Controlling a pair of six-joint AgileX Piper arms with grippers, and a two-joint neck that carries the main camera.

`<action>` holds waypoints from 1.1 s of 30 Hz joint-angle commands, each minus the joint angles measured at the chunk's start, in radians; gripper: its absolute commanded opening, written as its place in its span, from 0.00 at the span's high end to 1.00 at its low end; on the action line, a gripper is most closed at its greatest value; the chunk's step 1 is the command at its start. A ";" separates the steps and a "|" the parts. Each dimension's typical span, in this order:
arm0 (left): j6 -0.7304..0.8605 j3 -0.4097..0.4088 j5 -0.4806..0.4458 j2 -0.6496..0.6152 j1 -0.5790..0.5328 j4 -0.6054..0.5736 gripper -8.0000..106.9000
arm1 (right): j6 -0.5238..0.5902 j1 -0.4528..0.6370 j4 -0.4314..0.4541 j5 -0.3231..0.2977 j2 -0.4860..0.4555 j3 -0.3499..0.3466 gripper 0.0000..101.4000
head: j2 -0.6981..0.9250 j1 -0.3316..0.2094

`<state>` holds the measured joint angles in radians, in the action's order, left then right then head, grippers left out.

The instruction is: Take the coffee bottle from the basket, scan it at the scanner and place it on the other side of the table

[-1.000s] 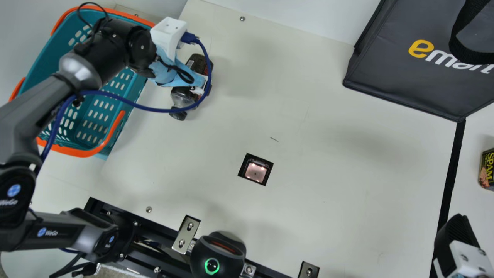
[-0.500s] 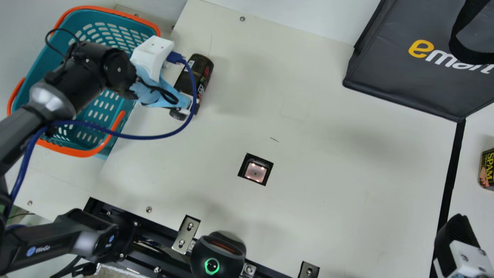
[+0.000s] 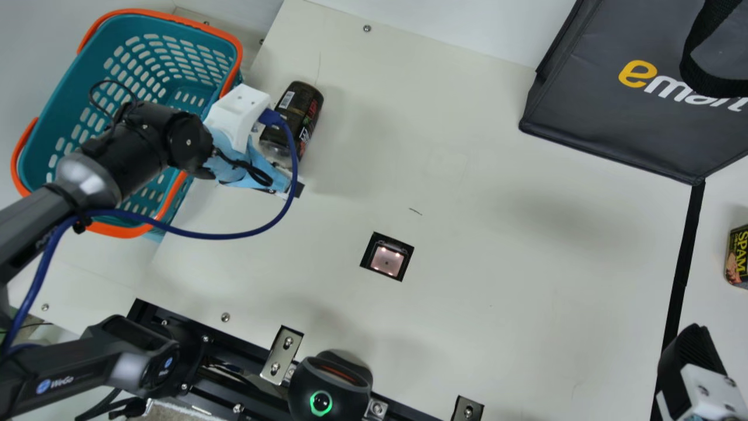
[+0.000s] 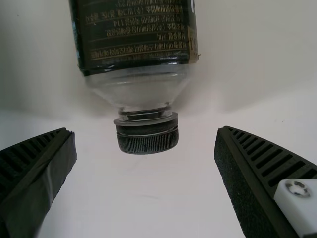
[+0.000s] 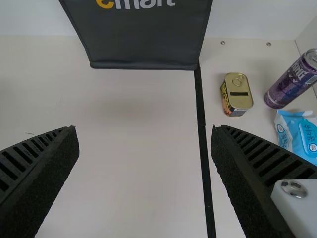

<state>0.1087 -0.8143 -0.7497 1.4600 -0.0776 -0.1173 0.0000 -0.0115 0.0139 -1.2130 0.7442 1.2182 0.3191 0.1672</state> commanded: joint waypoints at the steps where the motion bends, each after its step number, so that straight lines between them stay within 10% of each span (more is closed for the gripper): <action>1: 0.001 0.011 0.018 0.003 -0.003 -0.006 0.15 | 0.000 0.000 0.000 0.000 0.000 0.000 0.06 | 0.002 -0.029; 19: -0.018 0.055 0.137 0.028 0.010 -0.028 0.15 | 0.000 0.000 0.000 0.000 0.000 0.000 0.06 | 0.002 -0.029; 33: -0.024 0.078 0.154 0.008 0.008 -0.037 0.96 | 0.000 0.000 0.000 0.000 0.000 0.000 0.06 | 0.002 -0.029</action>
<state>0.0854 -0.7366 -0.5937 1.4704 -0.0697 -0.1530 0.0000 -0.0115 0.0139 -1.2133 0.7442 1.2182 0.3191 0.1672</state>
